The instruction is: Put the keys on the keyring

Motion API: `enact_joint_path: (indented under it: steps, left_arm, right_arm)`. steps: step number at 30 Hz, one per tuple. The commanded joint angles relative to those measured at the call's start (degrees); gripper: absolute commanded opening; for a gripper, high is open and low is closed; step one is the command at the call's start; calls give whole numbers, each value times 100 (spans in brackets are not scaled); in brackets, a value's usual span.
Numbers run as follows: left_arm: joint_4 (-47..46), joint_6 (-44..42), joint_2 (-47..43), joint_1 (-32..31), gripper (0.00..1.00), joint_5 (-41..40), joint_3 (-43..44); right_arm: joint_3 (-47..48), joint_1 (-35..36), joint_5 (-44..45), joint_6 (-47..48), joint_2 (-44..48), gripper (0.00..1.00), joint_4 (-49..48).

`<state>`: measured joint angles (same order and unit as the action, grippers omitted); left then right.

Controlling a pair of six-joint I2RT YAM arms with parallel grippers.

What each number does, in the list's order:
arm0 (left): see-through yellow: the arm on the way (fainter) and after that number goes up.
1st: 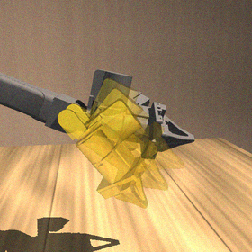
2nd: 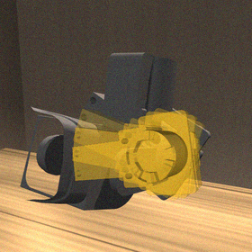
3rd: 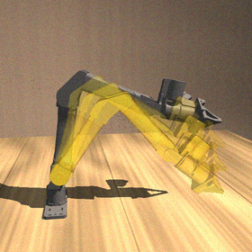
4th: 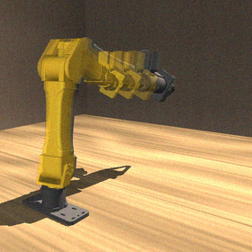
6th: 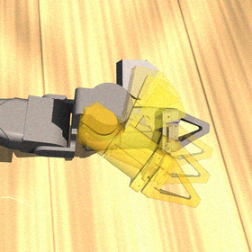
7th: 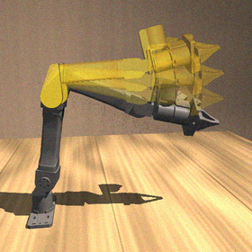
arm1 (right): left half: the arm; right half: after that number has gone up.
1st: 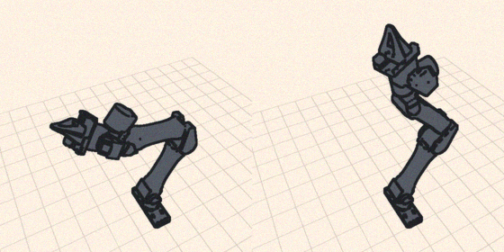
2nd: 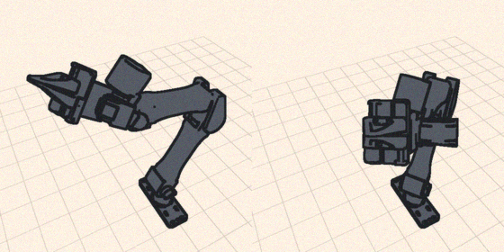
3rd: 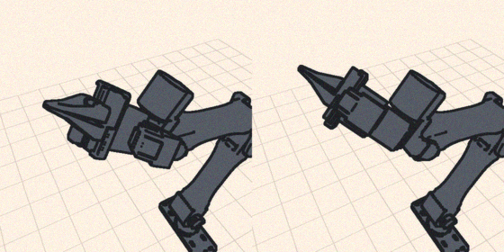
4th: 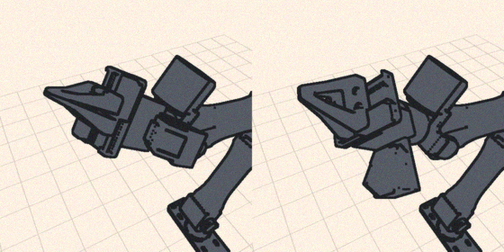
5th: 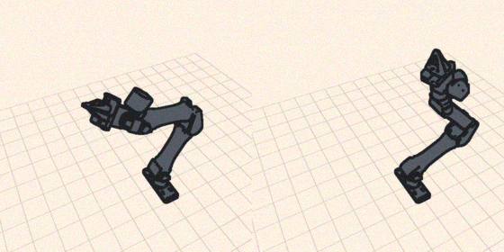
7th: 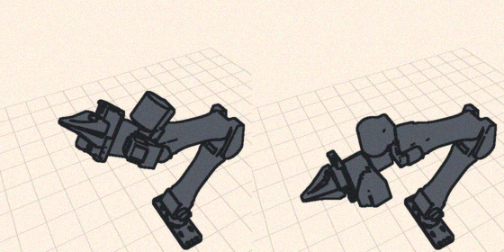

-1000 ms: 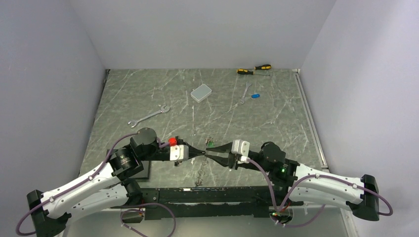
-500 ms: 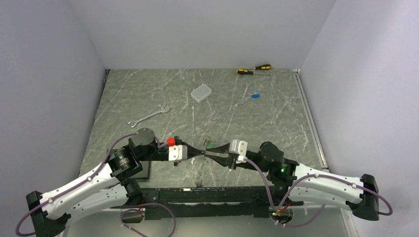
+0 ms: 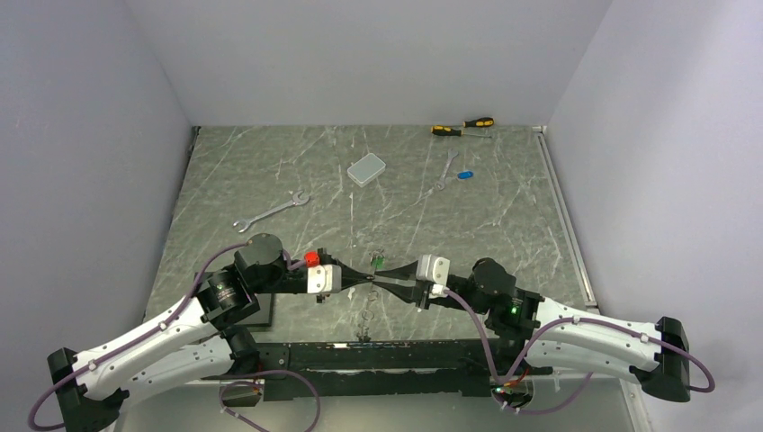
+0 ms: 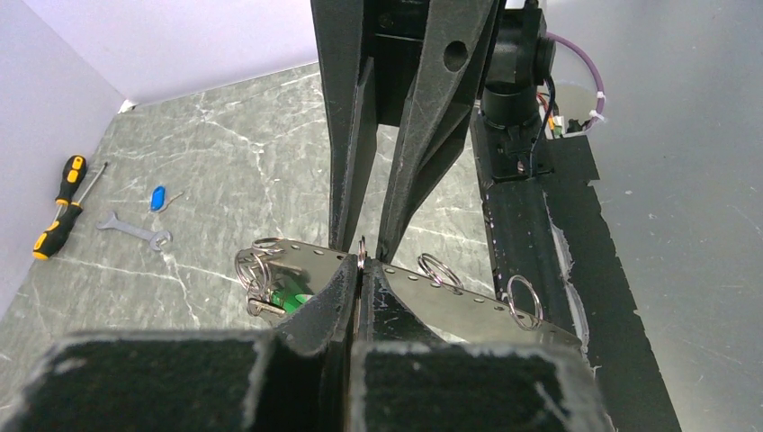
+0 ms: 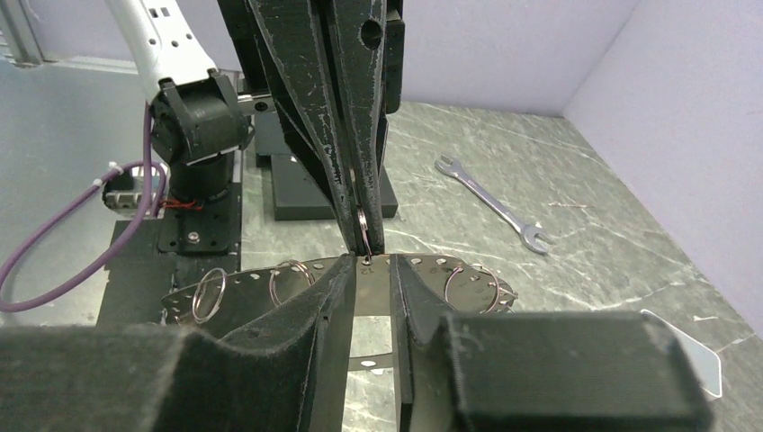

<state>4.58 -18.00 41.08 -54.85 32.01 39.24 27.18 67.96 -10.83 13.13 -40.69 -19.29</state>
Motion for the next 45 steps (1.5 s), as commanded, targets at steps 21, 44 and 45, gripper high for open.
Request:
enact_joint_path:
  steps: [21,44,45]
  left_arm:
    - [185,-202,-23,-26,49,238,294]
    - [2025,-378,-357,-37,68,-996,905]
    - [2168,-426,-362,-35,68,-1048,969]
  right_arm:
    - [259,24,-170,205,-106,0,-174]
    - [-169,1534,3164,1953,-397,0,-691]
    - [-236,1644,3361,2122,-441,0,-879]
